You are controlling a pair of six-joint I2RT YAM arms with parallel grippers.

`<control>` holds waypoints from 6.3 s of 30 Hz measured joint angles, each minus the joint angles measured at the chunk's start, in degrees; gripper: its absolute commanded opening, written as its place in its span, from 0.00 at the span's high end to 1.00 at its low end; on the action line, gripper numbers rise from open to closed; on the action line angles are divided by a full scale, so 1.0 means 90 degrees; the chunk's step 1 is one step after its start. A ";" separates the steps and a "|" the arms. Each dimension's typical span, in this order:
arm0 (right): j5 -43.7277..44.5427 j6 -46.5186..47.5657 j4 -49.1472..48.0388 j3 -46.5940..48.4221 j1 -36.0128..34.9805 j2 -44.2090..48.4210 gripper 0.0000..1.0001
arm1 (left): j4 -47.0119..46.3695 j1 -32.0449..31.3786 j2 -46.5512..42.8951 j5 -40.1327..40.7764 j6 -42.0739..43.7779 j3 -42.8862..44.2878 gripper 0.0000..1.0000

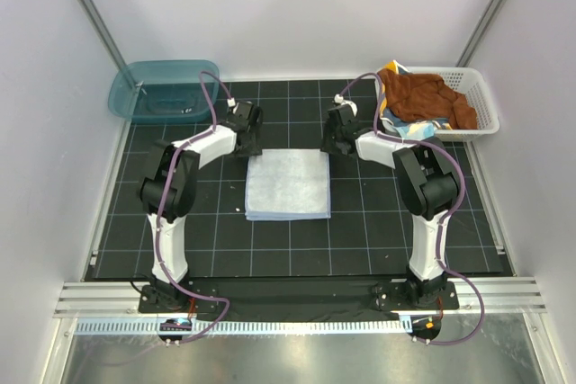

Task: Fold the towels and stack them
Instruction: Fold the towel

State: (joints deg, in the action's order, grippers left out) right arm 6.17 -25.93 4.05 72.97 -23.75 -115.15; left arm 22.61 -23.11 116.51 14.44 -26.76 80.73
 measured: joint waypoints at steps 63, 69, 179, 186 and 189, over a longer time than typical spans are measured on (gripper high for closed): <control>-0.0236 0.0066 0.0542 0.0170 0.0027 0.0002 0.82 | -0.1392 0.0274 -0.0379 -0.1090 -0.0495 -0.0882 0.63; -0.0255 0.0066 0.0537 0.0175 0.0027 -0.0002 0.87 | -0.1579 0.0284 -0.0321 -0.1183 -0.0512 -0.0889 0.65; -0.0272 0.0226 -0.0585 -0.0627 0.0017 0.0534 0.55 | -0.2115 0.0415 -0.0648 -0.1292 -0.0750 -0.1477 0.57; -0.0301 0.0226 -0.0561 -0.0580 0.0073 0.0328 0.57 | -0.1921 0.0415 -0.0498 -0.1253 -0.0731 -0.1226 0.61; -0.0328 0.0223 -0.0563 -0.0549 0.0097 0.0299 0.59 | -0.1851 0.0415 -0.0483 -0.1219 -0.0712 -0.1190 0.64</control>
State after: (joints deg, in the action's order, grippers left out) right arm 3.22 -23.92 -1.02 68.03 -22.87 -112.46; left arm 5.96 -19.38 112.16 3.46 -33.17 70.02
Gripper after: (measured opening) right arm 0.428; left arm 0.380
